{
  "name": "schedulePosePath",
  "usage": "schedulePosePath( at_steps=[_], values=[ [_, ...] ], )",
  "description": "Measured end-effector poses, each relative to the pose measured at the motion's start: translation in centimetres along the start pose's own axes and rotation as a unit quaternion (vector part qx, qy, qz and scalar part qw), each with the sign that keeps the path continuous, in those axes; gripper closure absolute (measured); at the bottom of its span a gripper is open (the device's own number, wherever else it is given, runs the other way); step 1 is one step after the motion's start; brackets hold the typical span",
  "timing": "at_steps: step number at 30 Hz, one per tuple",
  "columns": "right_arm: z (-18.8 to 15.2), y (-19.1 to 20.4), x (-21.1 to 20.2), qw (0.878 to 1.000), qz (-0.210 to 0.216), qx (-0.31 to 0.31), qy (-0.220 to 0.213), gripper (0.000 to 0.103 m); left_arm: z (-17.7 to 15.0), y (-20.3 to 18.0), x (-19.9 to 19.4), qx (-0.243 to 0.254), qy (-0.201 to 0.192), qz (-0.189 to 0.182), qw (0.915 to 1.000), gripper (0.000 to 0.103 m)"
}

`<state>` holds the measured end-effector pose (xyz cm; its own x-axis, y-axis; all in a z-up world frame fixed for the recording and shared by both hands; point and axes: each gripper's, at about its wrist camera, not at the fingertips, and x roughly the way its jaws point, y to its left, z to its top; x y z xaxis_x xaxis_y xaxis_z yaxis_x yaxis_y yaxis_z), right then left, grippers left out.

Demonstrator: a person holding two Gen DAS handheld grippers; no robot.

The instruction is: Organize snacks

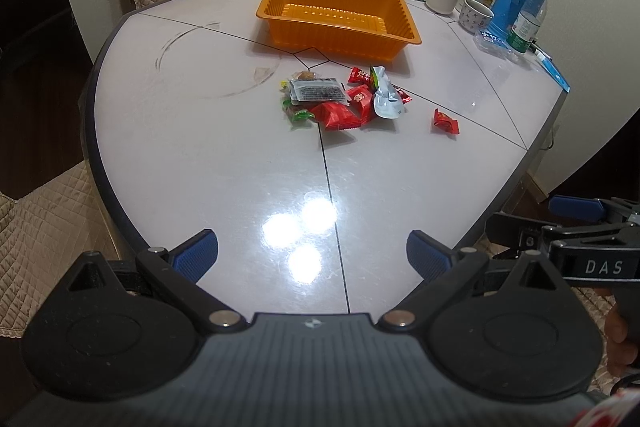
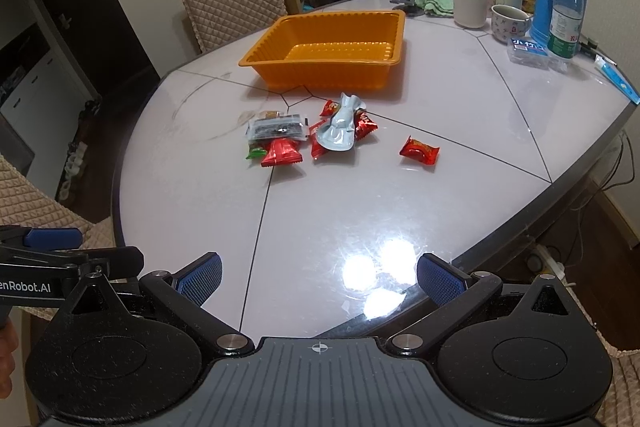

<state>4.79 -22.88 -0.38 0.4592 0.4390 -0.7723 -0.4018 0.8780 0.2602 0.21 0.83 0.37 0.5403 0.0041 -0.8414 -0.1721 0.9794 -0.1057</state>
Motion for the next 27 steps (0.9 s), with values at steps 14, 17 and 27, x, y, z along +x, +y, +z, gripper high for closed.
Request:
schedulePosePath(
  at_steps=[14,17,27],
  values=[
    [-0.03,0.09,0.23,1.0,0.0,-0.001,0.0,0.0,0.0,0.0,0.01,-0.001,0.0,0.0,1.0,0.003],
    [0.04,0.33,0.39,1.0,0.0,-0.002,0.0,0.0,-0.04,-0.08,0.01,0.0,0.0,0.0,1.0,0.003],
    [0.12,0.35,0.44,1.0,0.0,-0.002,0.001,0.0,0.01,0.02,0.01,-0.001,0.0,0.0,1.0,0.003]
  ],
)
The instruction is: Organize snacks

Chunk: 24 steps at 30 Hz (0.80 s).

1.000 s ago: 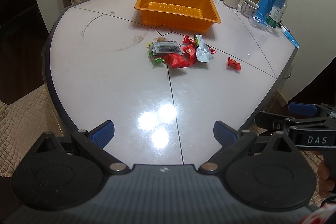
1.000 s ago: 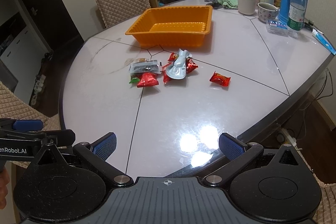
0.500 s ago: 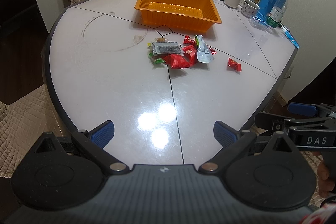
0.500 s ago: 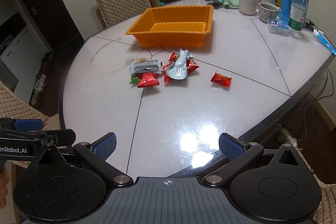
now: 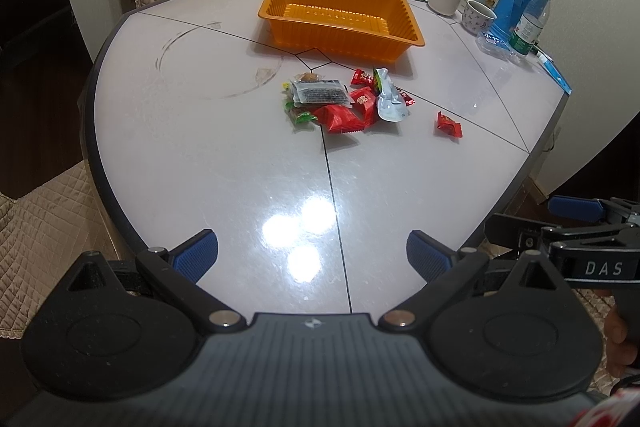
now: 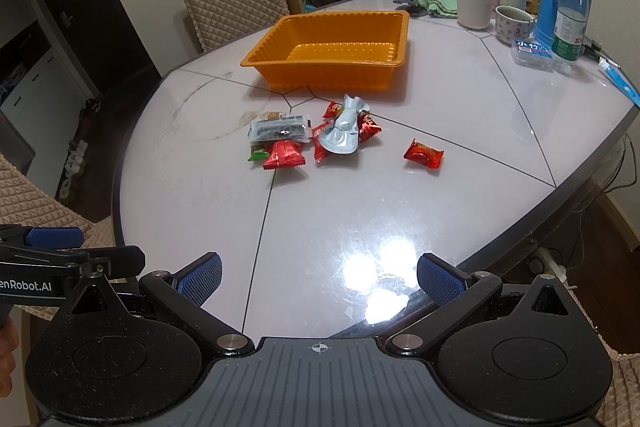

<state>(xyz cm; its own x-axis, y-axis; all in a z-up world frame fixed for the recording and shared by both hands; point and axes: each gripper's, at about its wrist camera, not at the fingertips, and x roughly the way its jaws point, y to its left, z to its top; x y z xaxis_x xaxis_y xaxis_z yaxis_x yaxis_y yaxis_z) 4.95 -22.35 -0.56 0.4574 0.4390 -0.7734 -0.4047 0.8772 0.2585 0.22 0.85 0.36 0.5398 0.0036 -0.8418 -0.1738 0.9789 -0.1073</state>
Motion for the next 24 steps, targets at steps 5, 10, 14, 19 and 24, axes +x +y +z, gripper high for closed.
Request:
schedulePosePath(
  at_steps=[5,10,14,19,24],
  values=[
    [0.0,0.0,0.0,1.0,0.0,0.0,0.0,0.0,0.0,0.2,0.1,-0.002,0.0,0.0,1.0,0.003],
    [0.1,0.0,0.0,1.0,0.0,0.0,0.0,0.0,0.1,0.4,0.2,-0.004,0.001,-0.001,1.0,0.003],
    [0.1,0.0,0.1,1.0,0.0,0.0,0.0,0.0,0.6,0.3,0.5,-0.006,0.002,0.0,1.0,0.003],
    [0.3,0.0,0.3,1.0,0.002,-0.001,0.001,0.0,1.0,0.0,0.8,-0.009,0.001,0.002,1.0,0.003],
    [0.5,-0.7,0.3,1.0,0.004,0.002,0.002,0.0,1.4,-0.4,1.2,-0.011,0.002,0.003,0.9999,0.003]
  ],
)
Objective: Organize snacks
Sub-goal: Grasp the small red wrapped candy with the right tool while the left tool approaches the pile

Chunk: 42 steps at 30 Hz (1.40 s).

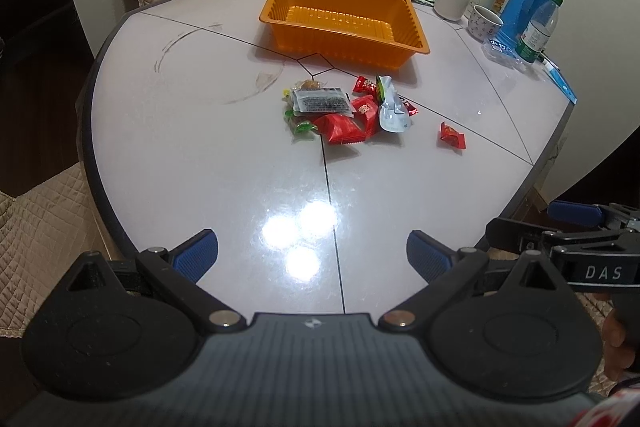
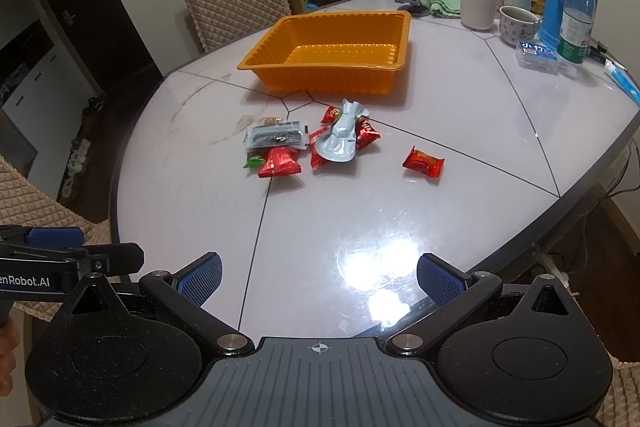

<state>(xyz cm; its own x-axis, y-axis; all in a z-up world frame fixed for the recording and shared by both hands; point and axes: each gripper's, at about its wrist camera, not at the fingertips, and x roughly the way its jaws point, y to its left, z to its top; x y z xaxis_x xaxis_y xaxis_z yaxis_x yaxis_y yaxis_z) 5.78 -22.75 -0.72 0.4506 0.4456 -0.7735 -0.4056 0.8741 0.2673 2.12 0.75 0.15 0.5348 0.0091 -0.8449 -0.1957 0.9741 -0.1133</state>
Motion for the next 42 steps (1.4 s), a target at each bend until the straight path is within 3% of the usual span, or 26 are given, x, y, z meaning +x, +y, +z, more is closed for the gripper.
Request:
schedulePosePath(
  at_steps=[13,22,26,42],
  values=[
    [2.1,-4.6,1.5,1.0,0.001,-0.007,-0.023,0.0,2.6,0.1,2.5,-0.018,-0.001,0.009,0.9998,0.003],
    [3.5,-8.3,4.6,0.998,0.022,-0.048,-0.045,0.0,4.3,-0.3,5.3,-0.035,-0.014,0.022,0.9991,0.003],
    [4.4,-10.2,6.9,0.996,0.033,-0.075,-0.031,0.018,5.0,-0.7,6.7,-0.043,-0.015,0.023,0.9987,0.003],
    [7.5,-13.1,15.1,0.977,0.072,-0.202,0.001,0.053,6.3,-2.4,12.3,-0.062,0.001,0.046,0.997,0.006]
  ],
)
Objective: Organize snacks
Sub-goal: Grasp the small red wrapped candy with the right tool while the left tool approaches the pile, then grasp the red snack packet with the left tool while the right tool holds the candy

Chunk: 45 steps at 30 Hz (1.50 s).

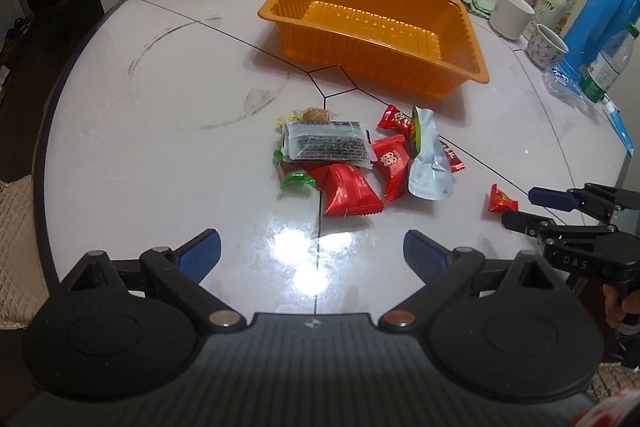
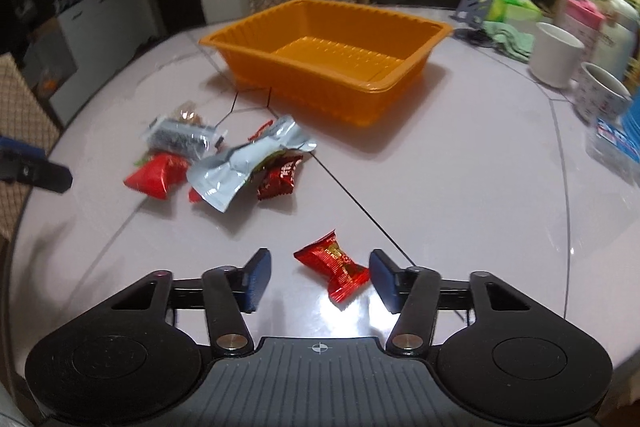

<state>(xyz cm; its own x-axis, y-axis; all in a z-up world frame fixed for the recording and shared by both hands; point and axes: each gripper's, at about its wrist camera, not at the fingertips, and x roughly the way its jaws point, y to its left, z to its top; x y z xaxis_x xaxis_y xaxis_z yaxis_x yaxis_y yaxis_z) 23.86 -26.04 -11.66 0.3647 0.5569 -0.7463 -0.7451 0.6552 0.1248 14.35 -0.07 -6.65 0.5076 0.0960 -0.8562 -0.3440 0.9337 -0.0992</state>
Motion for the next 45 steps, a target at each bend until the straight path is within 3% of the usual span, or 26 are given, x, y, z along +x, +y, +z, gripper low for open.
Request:
schedulePosePath(
  at_steps=[8,12,15,22,24,29,37,39,43,45],
  values=[
    [0.1,-0.1,2.0,0.997,0.005,-0.073,0.013,0.057,0.2,-0.5,1.2,-0.009,0.003,0.008,0.9999,0.006],
    [0.0,-0.1,2.7,0.996,0.014,-0.085,0.019,0.065,0.2,-0.6,1.7,-0.012,0.005,0.01,0.9999,0.007],
    [0.0,-0.1,2.9,0.996,0.015,-0.086,0.027,0.079,0.2,-0.7,2.0,-0.013,0.004,0.01,0.9999,0.007],
    [0.0,-0.4,2.5,0.999,0.02,-0.031,0.033,0.081,0.6,-1.2,2.7,-0.008,-0.009,0.008,0.9999,0.01],
    [0.1,-0.8,2.3,0.999,0.025,0.003,0.035,0.081,0.7,-1.5,3.0,-0.003,-0.015,0.006,0.9999,0.016],
    [0.6,-1.5,1.4,0.997,0.039,0.056,0.03,0.081,1.0,-2.2,3.9,0.011,-0.03,0.01,0.9994,0.02],
    [0.9,-2.8,0.8,0.995,0.032,0.091,0.022,0.081,2.8,-3.1,6.0,0.009,-0.032,0.014,0.9994,0.037],
    [0.9,-3.3,0.7,0.994,0.029,0.099,0.02,0.081,3.1,-3.2,6.7,0.011,-0.026,0.013,0.9995,0.049],
    [0.9,-4.3,0.7,0.993,0.021,0.112,0.019,0.081,3.3,-3.5,7.8,0.017,-0.017,0.018,0.9996,0.051],
    [0.9,-4.7,0.7,0.993,0.018,0.116,0.018,0.081,3.3,-3.4,8.2,0.016,-0.01,0.016,0.9997,0.057]
  ],
)
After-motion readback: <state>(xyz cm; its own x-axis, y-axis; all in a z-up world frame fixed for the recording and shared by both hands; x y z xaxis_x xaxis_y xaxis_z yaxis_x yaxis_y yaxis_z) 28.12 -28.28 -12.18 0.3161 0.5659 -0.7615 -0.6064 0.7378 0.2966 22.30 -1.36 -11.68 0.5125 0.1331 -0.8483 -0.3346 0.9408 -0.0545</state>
